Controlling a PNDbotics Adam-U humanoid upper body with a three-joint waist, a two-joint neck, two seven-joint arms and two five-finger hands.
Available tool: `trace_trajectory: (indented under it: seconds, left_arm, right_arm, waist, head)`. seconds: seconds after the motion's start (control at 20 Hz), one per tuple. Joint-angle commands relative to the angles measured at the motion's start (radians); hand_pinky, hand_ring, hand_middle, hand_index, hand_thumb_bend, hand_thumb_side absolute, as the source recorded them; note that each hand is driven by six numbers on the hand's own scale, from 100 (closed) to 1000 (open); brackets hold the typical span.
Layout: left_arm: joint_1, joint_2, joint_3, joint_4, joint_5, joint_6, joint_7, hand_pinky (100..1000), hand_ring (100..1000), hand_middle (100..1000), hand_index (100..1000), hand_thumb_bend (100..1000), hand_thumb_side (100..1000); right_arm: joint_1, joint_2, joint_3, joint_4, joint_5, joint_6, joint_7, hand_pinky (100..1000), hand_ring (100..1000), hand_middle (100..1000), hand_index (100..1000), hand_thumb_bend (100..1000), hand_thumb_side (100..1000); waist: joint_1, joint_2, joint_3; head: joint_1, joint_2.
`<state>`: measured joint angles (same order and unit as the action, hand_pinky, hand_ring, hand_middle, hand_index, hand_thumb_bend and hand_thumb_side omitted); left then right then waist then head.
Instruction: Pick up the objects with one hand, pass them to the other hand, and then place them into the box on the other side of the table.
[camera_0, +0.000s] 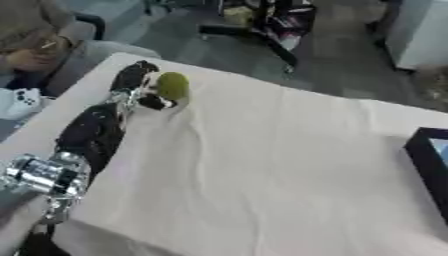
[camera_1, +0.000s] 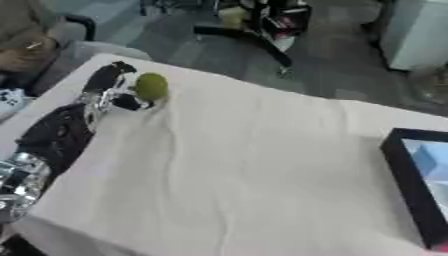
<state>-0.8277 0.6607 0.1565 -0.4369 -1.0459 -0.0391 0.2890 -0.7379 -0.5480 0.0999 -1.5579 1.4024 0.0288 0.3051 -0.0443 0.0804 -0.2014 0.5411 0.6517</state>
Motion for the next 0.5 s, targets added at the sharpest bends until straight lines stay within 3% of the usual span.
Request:
trace_trajectory:
  seconds: [0.05,0.25,0.35,0.5]
  left_arm:
    - [-0.032,0.055,0.016,-0.006,0.001,0.024,0.06,789,731,709,765,604,353]
    - [-0.043,0.067,0.017,0.003,0.023,0.043,0.1,790,725,703,759,571,336]
    - [-0.045,0.069,0.014,0.012,0.03,0.041,0.093,782,704,681,737,499,298]
    - [-0.044,0.065,0.017,0.022,0.057,0.031,0.081,717,578,554,606,242,212]
  right_arm:
    - [0.0,-0.029,-0.008,-0.046,-0.024,0.016,-0.02,1000,886,910,1000,486,422]
    - [0.022,-0.008,-0.005,-0.05,-0.059,0.039,-0.041,1000,876,898,1000,460,433]
    - [0.032,0.0,-0.003,-0.049,-0.078,0.05,-0.051,997,870,891,1000,443,442]
    - [0.043,0.007,-0.006,-0.047,-0.099,0.066,-0.066,985,864,884,1000,422,447]
  waist:
    - [0.004,-0.001,-0.006]
    - [0.006,0.029,-0.02]
    - [0.006,0.042,-0.027]
    - [0.007,0.057,-0.036]
  head:
    - [0.03,-0.033]
    - [0.048,-0.059]
    - [0.053,-0.068]
    - [0.058,-0.071]
